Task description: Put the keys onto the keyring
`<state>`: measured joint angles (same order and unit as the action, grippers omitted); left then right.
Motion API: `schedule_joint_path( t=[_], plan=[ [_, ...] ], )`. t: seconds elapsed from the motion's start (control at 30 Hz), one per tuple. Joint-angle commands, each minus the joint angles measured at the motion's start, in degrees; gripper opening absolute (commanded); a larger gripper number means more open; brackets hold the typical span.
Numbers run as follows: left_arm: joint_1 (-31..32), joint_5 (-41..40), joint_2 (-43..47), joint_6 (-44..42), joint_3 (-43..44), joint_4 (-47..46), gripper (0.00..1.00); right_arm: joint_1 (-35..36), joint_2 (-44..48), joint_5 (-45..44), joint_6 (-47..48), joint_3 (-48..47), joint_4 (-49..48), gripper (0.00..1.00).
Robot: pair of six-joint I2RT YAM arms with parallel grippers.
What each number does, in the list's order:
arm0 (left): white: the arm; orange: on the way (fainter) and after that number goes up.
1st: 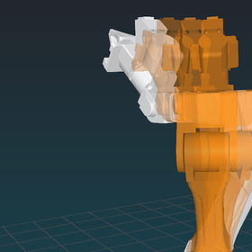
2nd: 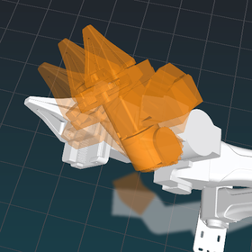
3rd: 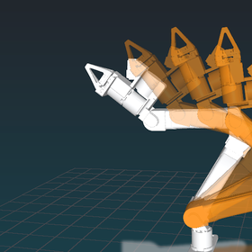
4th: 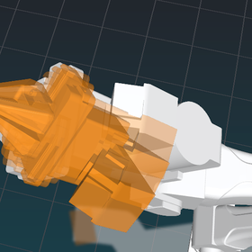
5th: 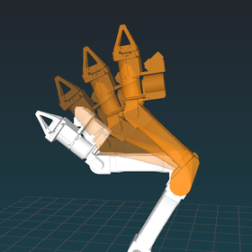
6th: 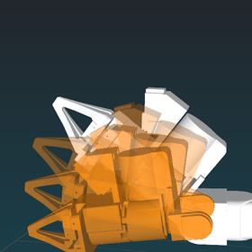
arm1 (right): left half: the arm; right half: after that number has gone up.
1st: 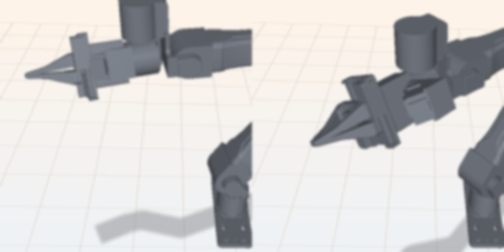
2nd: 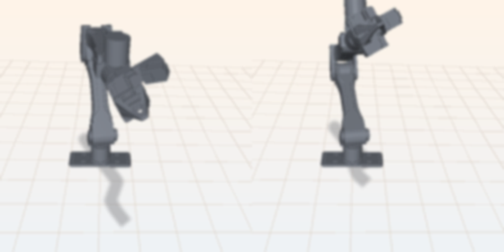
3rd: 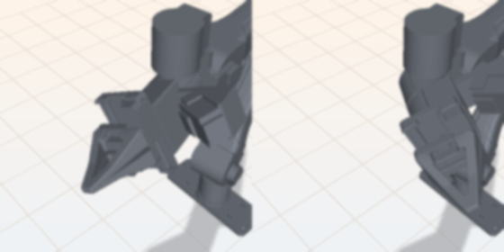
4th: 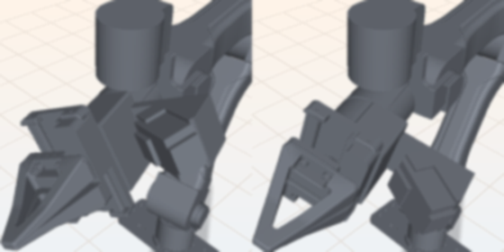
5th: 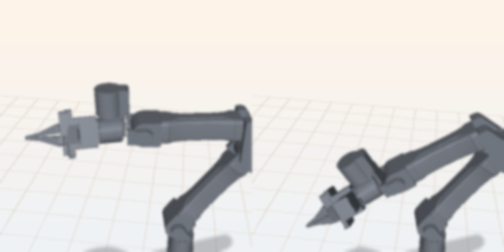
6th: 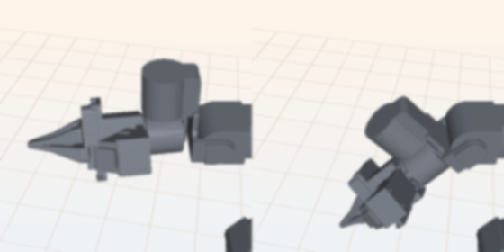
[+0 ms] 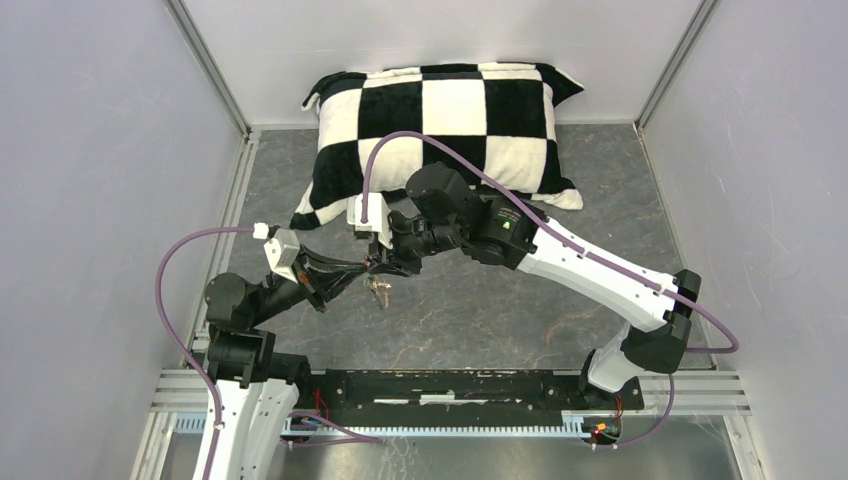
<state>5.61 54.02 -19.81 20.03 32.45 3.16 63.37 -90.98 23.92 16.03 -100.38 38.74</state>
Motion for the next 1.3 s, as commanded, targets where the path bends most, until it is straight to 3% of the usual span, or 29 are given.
schedule_joint_path(
  t=[0.0,0.33,0.4,0.5,0.73,0.9,1.0,1.17,1.27],
  plan=[
    [0.02,-0.41,0.65,-2.89,2.16,-1.14,0.02,0.32,-0.39,-0.37,-0.74,-0.17,-0.96,0.27],
    [0.02,1.05,0.78,-2.42,1.91,-2.83,0.02,0.32,-1.56,0.07,-1.18,-0.6,-0.41,0.09],
    [0.05,3.39,0.74,-2.93,1.92,-2.9,0.02,0.35,-1.85,-0.24,-1.27,-0.8,-0.22,0.0],
    [0.02,8.1,0.43,-6.23,2.21,-2.74,0.02,0.09,-1.14,-1.13,-1.27,-0.44,-0.32,0.0],
    [0.02,14.89,-2.03,-29.63,9.27,18.71,0.33,-0.77,2.11,-0.64,-0.24,2.68,-0.25,0.0],
    [0.02,16.61,-6.02,-46.77,17.61,36.82,0.4,-0.87,4.76,0.5,0.81,6.0,-0.22,0.0],
    [0.03,16.56,-8.45,-61.68,21.66,48.21,0.43,-0.81,5.82,2.1,1.1,7.29,0.04,0.0],
    [0.04,17.66,-10.04,-73.81,21.7,53.16,0.46,-0.87,6.06,8.38,1.11,8.17,-0.81,0.0],
    [0.07,19.82,-9.26,-82.3,20.9,53.61,0.56,-0.82,5.5,11.93,1.67,8.02,-0.41,0.0]
  ],
)
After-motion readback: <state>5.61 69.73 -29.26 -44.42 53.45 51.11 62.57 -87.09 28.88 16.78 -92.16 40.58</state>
